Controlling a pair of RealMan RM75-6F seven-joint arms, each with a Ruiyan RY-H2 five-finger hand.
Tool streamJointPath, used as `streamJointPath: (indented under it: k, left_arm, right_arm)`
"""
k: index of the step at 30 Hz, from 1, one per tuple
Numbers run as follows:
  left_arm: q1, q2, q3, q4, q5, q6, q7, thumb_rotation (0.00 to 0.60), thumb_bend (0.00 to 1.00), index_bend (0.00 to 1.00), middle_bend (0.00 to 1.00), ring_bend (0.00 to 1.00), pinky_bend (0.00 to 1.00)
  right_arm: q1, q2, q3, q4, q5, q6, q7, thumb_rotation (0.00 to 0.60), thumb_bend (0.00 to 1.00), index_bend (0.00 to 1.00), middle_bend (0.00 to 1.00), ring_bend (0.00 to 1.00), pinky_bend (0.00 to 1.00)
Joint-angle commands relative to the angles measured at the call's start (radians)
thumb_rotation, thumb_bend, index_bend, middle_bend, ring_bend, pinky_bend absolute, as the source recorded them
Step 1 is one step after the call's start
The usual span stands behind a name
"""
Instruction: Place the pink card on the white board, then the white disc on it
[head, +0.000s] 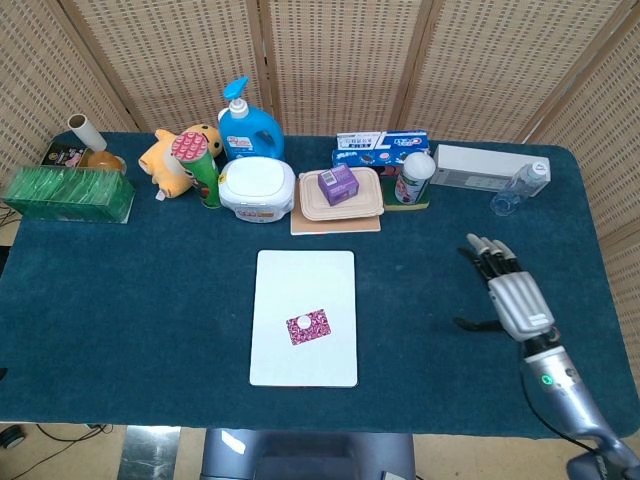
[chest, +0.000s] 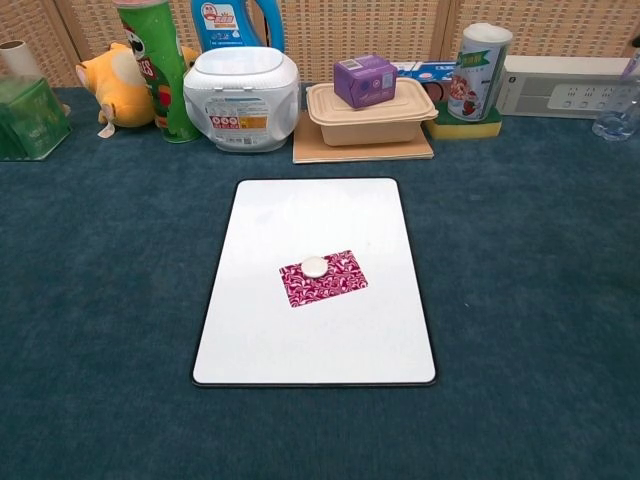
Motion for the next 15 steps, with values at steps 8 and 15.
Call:
streamJointPath:
  k: [8,15]
  left_arm:
    - [0.009,-0.025,0.000,-0.019,0.008,0.024,0.066,0.600,0.00,0.00,0.00,0.00,0.00]
    - [0.012,-0.027,-0.001,-0.023,0.013,0.032,0.074,0.600,0.00,0.00,0.00,0.00,0.00]
  right_arm:
    - [-0.166,0.041,-0.058,0.004,-0.063,0.143,-0.039,0.452,0.00,0.00,0.00,0.00,0.00]
    - [-0.235,0.049,-0.063,-0.022,-0.088,0.206,-0.120,0.482,0.00,0.02,0.00,0.00,0.00]
